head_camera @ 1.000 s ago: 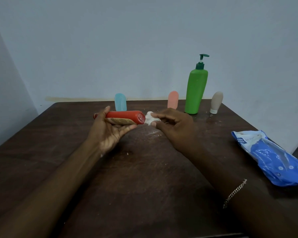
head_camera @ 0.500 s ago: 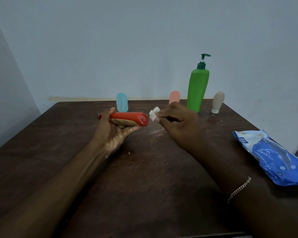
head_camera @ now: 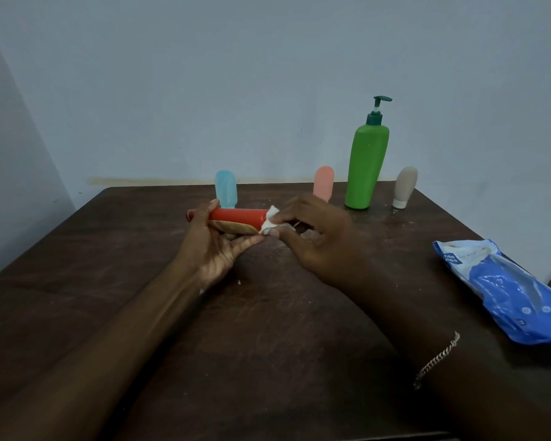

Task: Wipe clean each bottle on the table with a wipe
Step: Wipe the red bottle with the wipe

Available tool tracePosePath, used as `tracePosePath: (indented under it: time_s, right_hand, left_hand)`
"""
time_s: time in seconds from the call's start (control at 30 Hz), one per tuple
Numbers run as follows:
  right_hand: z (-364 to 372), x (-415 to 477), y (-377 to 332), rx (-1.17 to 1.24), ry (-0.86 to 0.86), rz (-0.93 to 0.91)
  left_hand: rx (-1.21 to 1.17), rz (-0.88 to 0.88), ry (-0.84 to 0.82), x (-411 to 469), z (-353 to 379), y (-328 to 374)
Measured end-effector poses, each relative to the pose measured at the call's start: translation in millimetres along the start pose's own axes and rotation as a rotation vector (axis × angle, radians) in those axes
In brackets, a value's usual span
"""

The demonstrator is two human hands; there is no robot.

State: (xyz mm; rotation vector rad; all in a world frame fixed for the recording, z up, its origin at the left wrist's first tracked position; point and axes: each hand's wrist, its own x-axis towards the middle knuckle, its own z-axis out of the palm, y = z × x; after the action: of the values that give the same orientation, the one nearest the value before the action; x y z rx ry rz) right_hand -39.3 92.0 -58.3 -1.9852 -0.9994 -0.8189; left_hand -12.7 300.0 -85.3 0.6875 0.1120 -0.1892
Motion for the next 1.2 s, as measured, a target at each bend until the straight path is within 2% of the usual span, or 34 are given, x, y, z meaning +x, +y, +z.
tracePosePath:
  time_s: [0.13, 0.27, 0.33, 0.47, 0.6, 0.7, 0.8, 0.9, 0.97, 1.03, 1.1, 1.17, 1.2]
  right_hand:
    - [2, -4, 11, -0.122, -0.099, 0.048]
    - [-6, -5, 15, 0.0, 0.078, 0.206]
    - [-6, -3, 8, 0.075, 0.086, 0.192]
    - [4, -1, 6, 0.006, -0.043, 0.121]
    - [4, 1, 20, -0.117, 0.028, 0.225]
    - [-3, 0, 21, -0.045, 0.127, 0.296]
    - [-6, -1, 13, 0.082, 0.136, 0.265]
    - [-1, -2, 8, 0.012, 0.03, 0.147]
    - [3, -3, 9, -0.048, -0.021, 0.132]
    - [5, -2, 14, -0.073, 0.046, 0.238]
    - [3, -1, 19, 0.005, 0.161, 0.357]
    - [0, -2, 18, 0.089, 0.193, 0.371]
    - [-1, -2, 15, 0.103, 0.157, 0.34]
  left_hand:
    - [0.043, 0.005, 0.006, -1, -2, 2]
    - [0.052, 0.009, 0.002, -3, 0, 3]
    - [0.056, 0.006, 0.009, -3, 0, 1]
    - [0.061, -0.008, 0.001, -1, -1, 0]
    - [0.092, -0.005, 0.012, -3, 4, -1]
    - [0.086, -0.011, 0.017, -4, 5, -1]
    - [0.066, -0.014, 0.029, -2, 3, 0]
    - [0.035, -0.031, 0.008, -1, 0, 0]
    - [0.037, -0.031, 0.007, -1, 0, -1]
    - [0.06, -0.02, 0.018, -2, 1, 0]
    - [0.057, -0.017, 0.02, -2, 1, 2]
    - [0.032, -0.021, 0.025, -2, 1, 2]
    - [0.025, -0.018, 0.03, -2, 0, 2]
